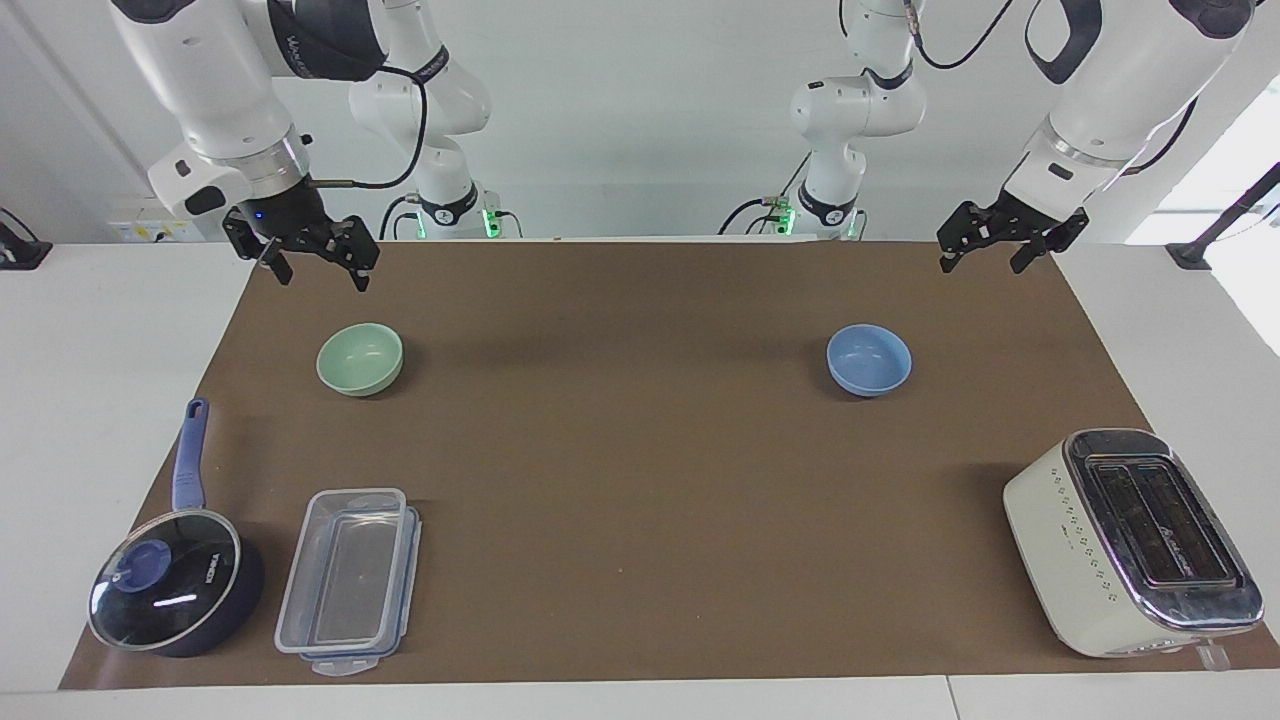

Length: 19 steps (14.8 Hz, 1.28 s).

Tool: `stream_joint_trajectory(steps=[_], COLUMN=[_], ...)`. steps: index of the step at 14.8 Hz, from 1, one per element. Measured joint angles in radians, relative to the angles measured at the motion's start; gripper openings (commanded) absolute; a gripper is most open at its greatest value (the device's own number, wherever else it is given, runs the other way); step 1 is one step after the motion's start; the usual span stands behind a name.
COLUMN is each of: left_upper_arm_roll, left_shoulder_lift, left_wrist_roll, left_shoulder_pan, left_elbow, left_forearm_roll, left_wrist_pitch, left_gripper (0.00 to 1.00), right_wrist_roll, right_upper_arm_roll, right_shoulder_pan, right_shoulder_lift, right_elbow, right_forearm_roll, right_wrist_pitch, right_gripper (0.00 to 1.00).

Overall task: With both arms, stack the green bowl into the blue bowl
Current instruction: 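Reach the left gripper to the blue bowl while the right gripper reaches the green bowl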

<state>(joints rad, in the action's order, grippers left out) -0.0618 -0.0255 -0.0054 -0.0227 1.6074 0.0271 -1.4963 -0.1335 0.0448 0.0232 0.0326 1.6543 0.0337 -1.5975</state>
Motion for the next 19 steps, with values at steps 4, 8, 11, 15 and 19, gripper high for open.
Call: stream_joint_trajectory(steps=[4,8,11,15,19], left_upper_arm_roll=[0.000,0.000,0.000,0.000,0.003], left_shoulder_lift=[0.000,0.000,0.000,-0.001,-0.031], left_wrist_roll=[0.000,0.000,0.000,-0.001,0.001], left_shoulder_pan=[0.000,0.000,0.000,0.002,0.005], left_elbow=[0.000,0.000,0.000,0.014,0.196], left_forearm_roll=[0.000,0.000,0.000,-0.001,-0.003], left_wrist_pitch=[0.000,0.000,-0.001,-0.017,-0.181], left_gripper=[1.00,1.00,1.00,1.00,1.00], right_wrist_roll=[0.000,0.000,0.000,0.000,0.000], right_upper_arm_roll=[0.000,0.000,0.000,0.000,0.000], right_shoulder_pan=[0.000,0.001,0.001,0.001,0.001], right_shoulder_lift=[0.000,0.000,0.000,0.000,0.000], right_elbow=[0.000,0.000,0.001,0.002,0.004], right_forearm_roll=[-0.004,-0.026,-0.027,-0.027,-0.027], right_wrist_pitch=[0.000,0.000,0.001,0.001,0.002], right_gripper=[1.00,1.00,1.00,1.00,1.00])
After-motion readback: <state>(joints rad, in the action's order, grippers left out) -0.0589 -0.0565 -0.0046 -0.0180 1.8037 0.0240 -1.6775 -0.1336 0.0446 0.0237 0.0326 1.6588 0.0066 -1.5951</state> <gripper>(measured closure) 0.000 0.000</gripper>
